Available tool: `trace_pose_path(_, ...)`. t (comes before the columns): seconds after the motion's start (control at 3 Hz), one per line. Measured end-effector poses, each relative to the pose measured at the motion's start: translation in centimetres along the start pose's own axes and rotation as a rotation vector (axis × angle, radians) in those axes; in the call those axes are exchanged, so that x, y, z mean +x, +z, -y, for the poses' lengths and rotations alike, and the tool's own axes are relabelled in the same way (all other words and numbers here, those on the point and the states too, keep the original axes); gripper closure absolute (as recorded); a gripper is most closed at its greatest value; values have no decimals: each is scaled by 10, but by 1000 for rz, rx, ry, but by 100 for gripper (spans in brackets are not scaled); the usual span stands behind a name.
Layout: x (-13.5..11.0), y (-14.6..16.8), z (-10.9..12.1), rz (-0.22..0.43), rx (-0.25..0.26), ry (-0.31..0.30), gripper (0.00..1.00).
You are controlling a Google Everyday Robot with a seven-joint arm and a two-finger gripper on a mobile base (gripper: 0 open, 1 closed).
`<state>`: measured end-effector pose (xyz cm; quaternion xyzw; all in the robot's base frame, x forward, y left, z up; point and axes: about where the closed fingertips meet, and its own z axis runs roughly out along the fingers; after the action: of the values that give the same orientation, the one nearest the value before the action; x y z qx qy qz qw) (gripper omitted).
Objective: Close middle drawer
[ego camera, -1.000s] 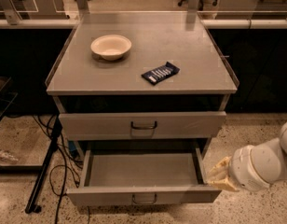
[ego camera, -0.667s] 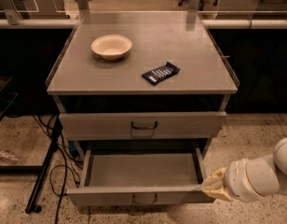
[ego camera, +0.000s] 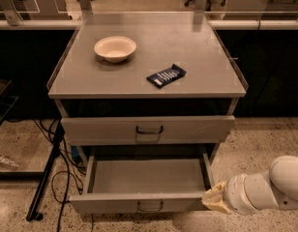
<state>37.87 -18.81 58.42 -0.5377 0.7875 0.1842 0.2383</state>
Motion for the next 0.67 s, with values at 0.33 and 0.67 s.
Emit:
trace_pose_path(0.33,8,30,-10,5,-30,18,100)
trace_pose_path(0.67,20,68,-17,-1,-46,48,100)
